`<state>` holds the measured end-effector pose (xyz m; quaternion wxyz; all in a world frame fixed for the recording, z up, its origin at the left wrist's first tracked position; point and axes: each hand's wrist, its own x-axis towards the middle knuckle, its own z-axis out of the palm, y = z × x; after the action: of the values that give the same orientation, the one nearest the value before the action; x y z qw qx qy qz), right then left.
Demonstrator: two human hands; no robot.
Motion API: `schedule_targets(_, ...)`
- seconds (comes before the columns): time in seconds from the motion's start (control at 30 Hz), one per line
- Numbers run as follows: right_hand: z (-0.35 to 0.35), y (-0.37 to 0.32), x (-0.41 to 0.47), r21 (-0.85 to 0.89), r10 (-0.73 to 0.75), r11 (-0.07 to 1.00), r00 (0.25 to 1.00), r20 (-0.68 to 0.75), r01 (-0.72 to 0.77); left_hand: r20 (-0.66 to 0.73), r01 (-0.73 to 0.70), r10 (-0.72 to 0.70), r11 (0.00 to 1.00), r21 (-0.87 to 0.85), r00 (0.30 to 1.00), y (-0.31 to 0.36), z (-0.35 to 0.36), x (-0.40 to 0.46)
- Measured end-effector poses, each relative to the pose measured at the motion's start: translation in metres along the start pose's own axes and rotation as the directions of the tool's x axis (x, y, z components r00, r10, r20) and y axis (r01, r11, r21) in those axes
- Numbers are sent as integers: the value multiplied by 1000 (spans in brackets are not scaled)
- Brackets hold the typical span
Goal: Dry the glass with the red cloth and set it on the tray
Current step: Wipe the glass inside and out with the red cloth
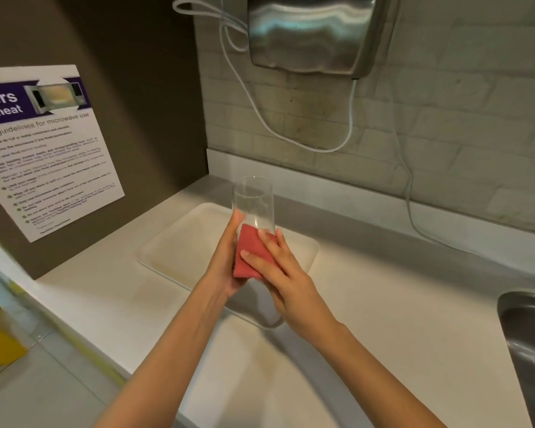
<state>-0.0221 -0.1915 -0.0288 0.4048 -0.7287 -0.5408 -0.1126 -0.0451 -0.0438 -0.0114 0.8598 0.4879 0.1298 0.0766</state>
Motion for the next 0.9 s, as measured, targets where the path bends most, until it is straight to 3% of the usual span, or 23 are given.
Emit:
schedule_targets(0.13, -11, 4, 14, -53, -44, 997, 994, 98, 49, 14, 11, -8, 985, -175, 1000, -13, -1, 2)
schedule_targets(0.33, -33, 8, 83, -46, 184, 982, 983, -14, -185, 60, 21, -7, 972, -235, 998, -19, 3, 2)
schedule_targets(0.47, -18, 4, 55, -106, -4, 994, 994, 108, 15, 102, 13, 14, 965, -263, 995, -13, -3, 3)
schedule_targets(0.57, -10, 5, 13, -3, -99, 995, 982, 160, 101, 42, 19, -7, 960, -278, 999, -13, -16, 4)
schedule_targets(0.63, -15, 8, 9, 61, -41, 998, 990, 135, 33, 57, 41, -26, 959, -279, 998, -17, -14, 2)
schedule_targets(0.77, -29, 10, 56, 93, 214, 974, 975, -64, -208, 125, 63, -32, 966, -252, 992, -24, 1, 1)
schedule_targets(0.83, -33, 10, 71, 60, 204, 978, 976, -76, -200, 130, 56, -21, 962, -268, 991, -24, 2, 3)
schedule_targets(0.9, -29, 10, 64, 6, 104, 995, 995, 0, -104, 124, 40, -5, 959, -279, 992, -18, 1, 5)
